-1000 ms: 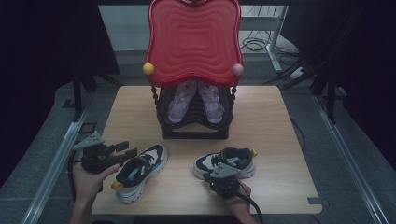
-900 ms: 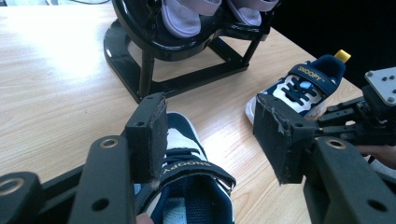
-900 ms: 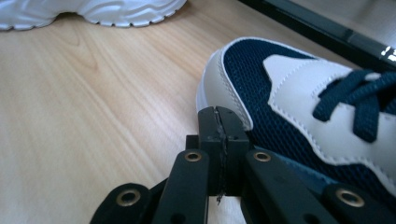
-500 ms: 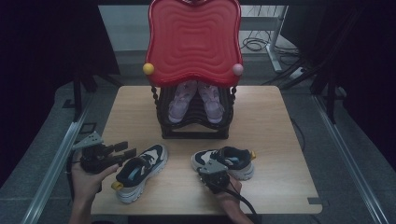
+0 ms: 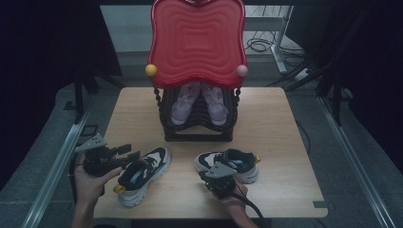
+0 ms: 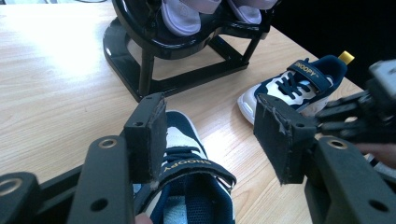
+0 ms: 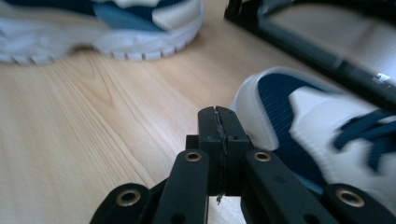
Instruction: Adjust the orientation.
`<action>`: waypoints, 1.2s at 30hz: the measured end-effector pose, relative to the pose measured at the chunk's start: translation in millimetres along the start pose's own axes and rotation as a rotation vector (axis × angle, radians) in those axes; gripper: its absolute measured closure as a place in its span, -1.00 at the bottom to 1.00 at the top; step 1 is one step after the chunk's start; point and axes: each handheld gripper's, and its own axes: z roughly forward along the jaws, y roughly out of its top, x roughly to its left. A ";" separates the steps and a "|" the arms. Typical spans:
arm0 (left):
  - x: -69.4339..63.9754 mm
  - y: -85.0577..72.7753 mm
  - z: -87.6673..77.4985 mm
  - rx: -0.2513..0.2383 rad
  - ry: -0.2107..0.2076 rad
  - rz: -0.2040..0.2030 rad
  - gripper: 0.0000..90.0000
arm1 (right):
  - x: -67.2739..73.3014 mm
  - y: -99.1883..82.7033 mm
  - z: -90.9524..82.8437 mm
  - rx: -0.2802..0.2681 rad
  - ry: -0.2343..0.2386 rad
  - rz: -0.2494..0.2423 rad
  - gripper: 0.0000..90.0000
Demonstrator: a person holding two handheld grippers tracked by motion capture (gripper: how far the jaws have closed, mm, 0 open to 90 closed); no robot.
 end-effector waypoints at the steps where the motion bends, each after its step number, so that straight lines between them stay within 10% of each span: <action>1: 0.1 0.1 -0.1 -0.001 -0.001 0.000 -0.01 | -1.8 2.2 -4.4 -0.011 0.002 0.007 1.00; 20: 1.1 -1.2 3.4 0.007 0.002 -0.003 -0.02 | -95.2 6.6 -96.7 -0.234 -0.129 0.212 1.00; 36: 2.4 -2.1 7.0 0.019 0.001 -0.007 -0.03 | -150.5 -18.9 -115.6 -0.249 -0.206 0.293 1.00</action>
